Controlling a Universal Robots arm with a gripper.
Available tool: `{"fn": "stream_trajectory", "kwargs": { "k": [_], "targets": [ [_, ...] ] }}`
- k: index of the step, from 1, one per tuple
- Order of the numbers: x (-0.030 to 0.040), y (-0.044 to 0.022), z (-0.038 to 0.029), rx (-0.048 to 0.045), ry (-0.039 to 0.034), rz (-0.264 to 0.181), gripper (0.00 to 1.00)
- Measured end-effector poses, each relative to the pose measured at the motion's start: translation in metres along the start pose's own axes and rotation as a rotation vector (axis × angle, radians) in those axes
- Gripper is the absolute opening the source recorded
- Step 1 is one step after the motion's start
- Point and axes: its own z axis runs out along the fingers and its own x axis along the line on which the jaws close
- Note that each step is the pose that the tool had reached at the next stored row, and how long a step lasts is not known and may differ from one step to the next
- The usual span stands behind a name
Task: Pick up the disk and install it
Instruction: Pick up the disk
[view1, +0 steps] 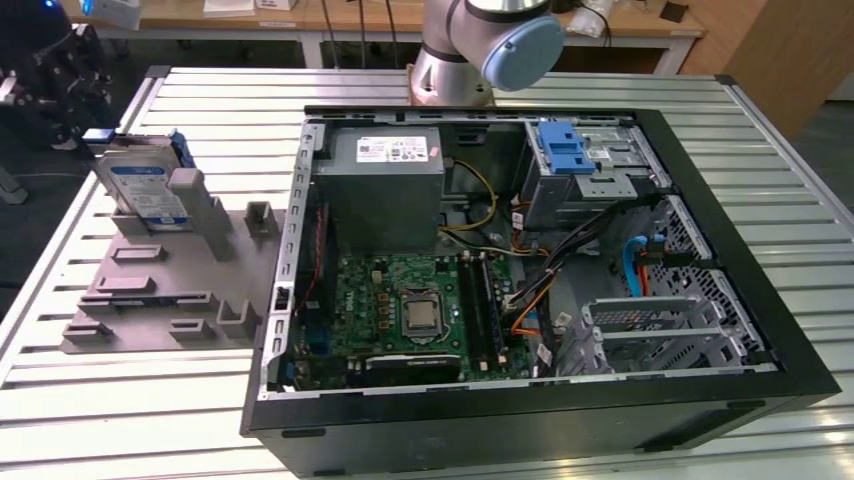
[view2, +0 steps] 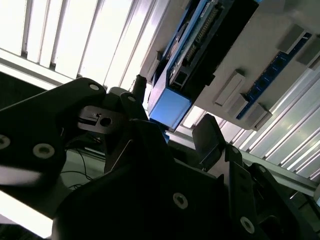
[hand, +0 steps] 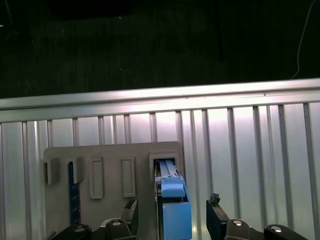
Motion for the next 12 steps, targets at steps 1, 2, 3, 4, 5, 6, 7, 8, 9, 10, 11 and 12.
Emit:
{"fn": "stream_trajectory", "kwargs": {
  "k": [1,2,3,4,5,6,7,8,9,10,11,12],
  "targets": [
    [0.0001,0.0003,0.0018,0.0001,0.0000,0.000,0.64],
    [0.0001,0.0003,0.0036,0.0001,-0.0001,0.000,0.64],
    [0.0001,0.0004,0.0054,0.0001,-0.0001,0.000,0.64],
    [0.0001,0.0005,0.0072,0.0001,-0.0001,0.000,0.64],
    [0.0001,0.0005,0.0090,0.0000,0.0000,0.000,0.64],
    [0.0001,0.0004,0.0110,0.0001,-0.0001,0.000,0.64],
    [0.0002,0.0004,0.0128,0.0000,-0.0001,0.000,0.64],
    [0.0002,0.0003,0.0146,0.0000,0.0000,0.000,0.64],
    [0.0002,0.0003,0.0164,0.0000,0.0000,0.000,0.63],
    [0.0002,0.0003,0.0178,0.0001,-0.0001,0.000,0.63],
    [0.0002,0.0002,0.0187,0.0000,0.0000,0.000,0.63],
    [0.0002,0.0002,0.0193,0.0001,0.0000,0.000,0.56]
  ]
}}
